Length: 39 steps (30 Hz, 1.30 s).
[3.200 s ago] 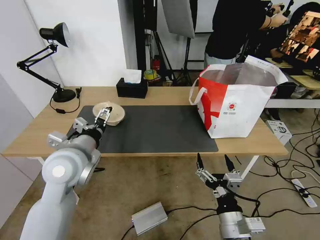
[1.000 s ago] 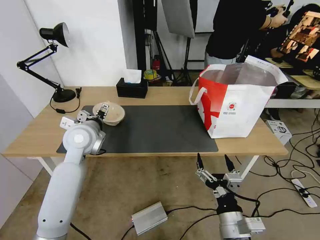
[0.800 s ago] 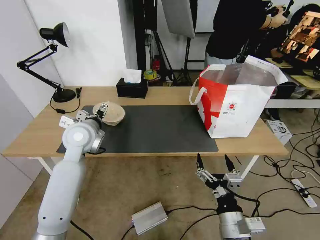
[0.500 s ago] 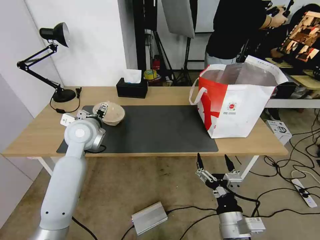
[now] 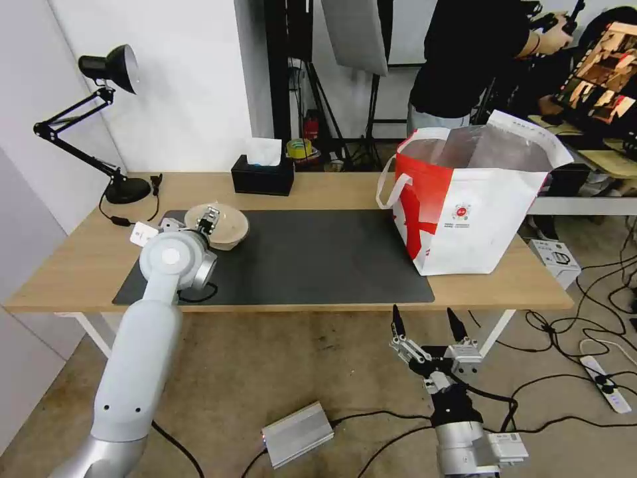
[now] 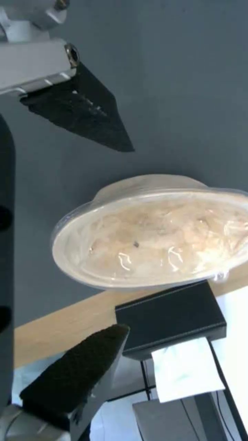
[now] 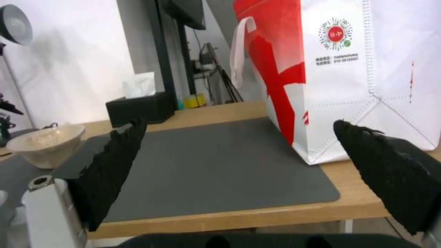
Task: Pick up the trash from the table and place it into the takeout bag.
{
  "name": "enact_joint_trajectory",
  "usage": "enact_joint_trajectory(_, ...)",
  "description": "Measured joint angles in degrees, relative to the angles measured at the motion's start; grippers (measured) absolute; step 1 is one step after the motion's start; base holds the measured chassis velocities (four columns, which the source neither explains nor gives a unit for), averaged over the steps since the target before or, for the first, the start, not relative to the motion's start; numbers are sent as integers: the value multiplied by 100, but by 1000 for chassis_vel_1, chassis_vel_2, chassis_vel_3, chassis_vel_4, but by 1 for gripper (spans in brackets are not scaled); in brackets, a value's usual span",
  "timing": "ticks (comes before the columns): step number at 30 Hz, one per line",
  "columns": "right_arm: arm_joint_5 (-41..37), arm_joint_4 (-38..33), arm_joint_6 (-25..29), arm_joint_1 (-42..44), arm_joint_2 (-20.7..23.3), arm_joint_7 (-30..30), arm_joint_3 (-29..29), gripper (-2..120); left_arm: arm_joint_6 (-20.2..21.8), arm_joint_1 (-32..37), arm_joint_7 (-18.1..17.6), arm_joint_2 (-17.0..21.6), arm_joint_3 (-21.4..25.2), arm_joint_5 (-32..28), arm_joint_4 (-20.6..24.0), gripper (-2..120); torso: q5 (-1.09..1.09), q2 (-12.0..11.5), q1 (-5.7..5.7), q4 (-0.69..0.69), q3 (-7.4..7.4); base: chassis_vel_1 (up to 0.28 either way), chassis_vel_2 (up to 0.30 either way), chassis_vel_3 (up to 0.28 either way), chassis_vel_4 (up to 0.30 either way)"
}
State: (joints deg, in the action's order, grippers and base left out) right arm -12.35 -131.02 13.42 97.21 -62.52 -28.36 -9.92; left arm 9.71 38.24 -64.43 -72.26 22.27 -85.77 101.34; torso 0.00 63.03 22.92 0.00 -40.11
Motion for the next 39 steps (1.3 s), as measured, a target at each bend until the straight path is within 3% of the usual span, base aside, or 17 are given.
enact_joint_trajectory(19,0,0,0,0,0,0,0,100,38,-334,8,-181,-143,138,-655,100,0,-1,0,0,0,0,0,0,0)
enact_joint_trajectory(39,0,0,0,0,0,0,0,100,60,-526,16,-313,-201,148,-855,100,0,0,0,-1,1,0,0,0,0)
